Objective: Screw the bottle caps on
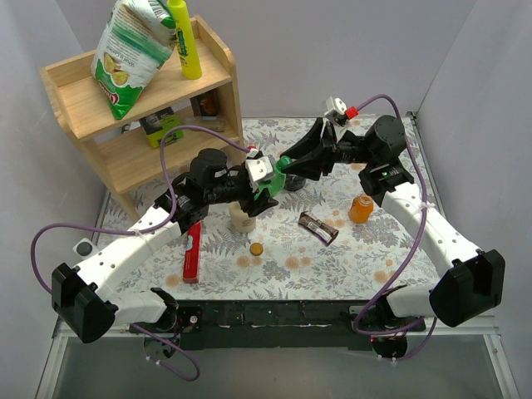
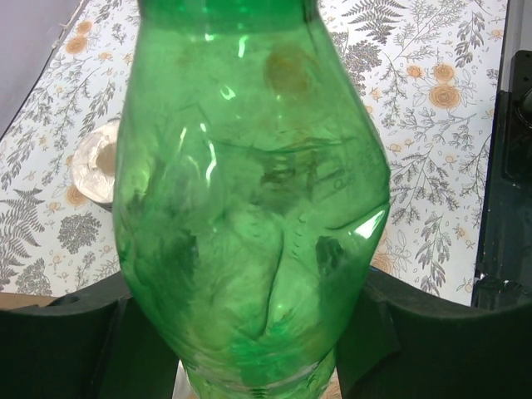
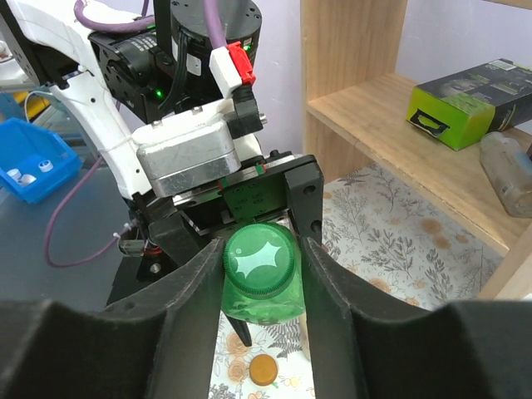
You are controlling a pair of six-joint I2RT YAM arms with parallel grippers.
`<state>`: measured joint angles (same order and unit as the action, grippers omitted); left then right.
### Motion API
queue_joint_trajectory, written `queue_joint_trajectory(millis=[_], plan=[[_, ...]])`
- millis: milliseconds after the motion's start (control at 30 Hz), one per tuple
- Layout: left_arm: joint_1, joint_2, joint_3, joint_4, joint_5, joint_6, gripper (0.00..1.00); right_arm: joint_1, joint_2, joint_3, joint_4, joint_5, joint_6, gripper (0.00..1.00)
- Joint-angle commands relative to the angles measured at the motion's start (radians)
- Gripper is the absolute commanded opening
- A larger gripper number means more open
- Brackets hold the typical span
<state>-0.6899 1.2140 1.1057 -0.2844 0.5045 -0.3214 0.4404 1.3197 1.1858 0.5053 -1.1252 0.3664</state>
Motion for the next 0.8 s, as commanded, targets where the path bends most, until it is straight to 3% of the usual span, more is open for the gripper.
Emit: queue_joint_trajectory(millis=[0, 167, 267, 367, 433, 533, 567, 600, 633, 700, 767], plan=[[0.001, -0.004, -0.006, 0.031, 0.008, -0.007, 0.00, 0.004, -0.002, 0.014, 0.056, 0.016, 0.011, 0.48], [0.001, 0.002, -0.013, 0.060, -0.023, -0.011, 0.00, 0.012, 0.001, 0.031, -0.026, 0.068, -0.030, 0.34], [-0.003, -0.004, -0.027, 0.131, -0.116, -0.038, 0.00, 0.032, -0.016, 0.032, -0.170, 0.232, -0.064, 0.28], [-0.029, 0.001, -0.032, 0.198, -0.263, -0.041, 0.00, 0.078, -0.027, 0.064, -0.336, 0.502, -0.090, 0.02], [-0.043, 0.016, -0.024, 0.225, -0.340, -0.050, 0.00, 0.122, -0.024, 0.106, -0.465, 0.721, -0.095, 0.01], [-0.045, 0.036, -0.014, 0.238, -0.409, -0.100, 0.00, 0.171, -0.008, 0.141, -0.502, 0.794, -0.127, 0.02], [-0.045, 0.048, -0.012, 0.235, -0.423, -0.123, 0.00, 0.176, -0.001, 0.149, -0.499, 0.771, -0.139, 0.11], [-0.042, 0.050, -0.010, 0.223, -0.429, -0.128, 0.00, 0.176, 0.003, 0.158, -0.501, 0.716, -0.173, 0.37], [-0.036, 0.050, -0.010, 0.212, -0.423, -0.130, 0.00, 0.175, 0.004, 0.193, -0.546, 0.693, -0.197, 0.49], [-0.030, 0.033, -0.015, 0.177, -0.380, -0.119, 0.00, 0.166, -0.008, 0.221, -0.597, 0.616, -0.253, 0.67], [-0.019, 0.012, -0.021, 0.143, -0.287, -0.107, 0.00, 0.115, -0.045, 0.215, -0.628, 0.506, -0.300, 0.73]])
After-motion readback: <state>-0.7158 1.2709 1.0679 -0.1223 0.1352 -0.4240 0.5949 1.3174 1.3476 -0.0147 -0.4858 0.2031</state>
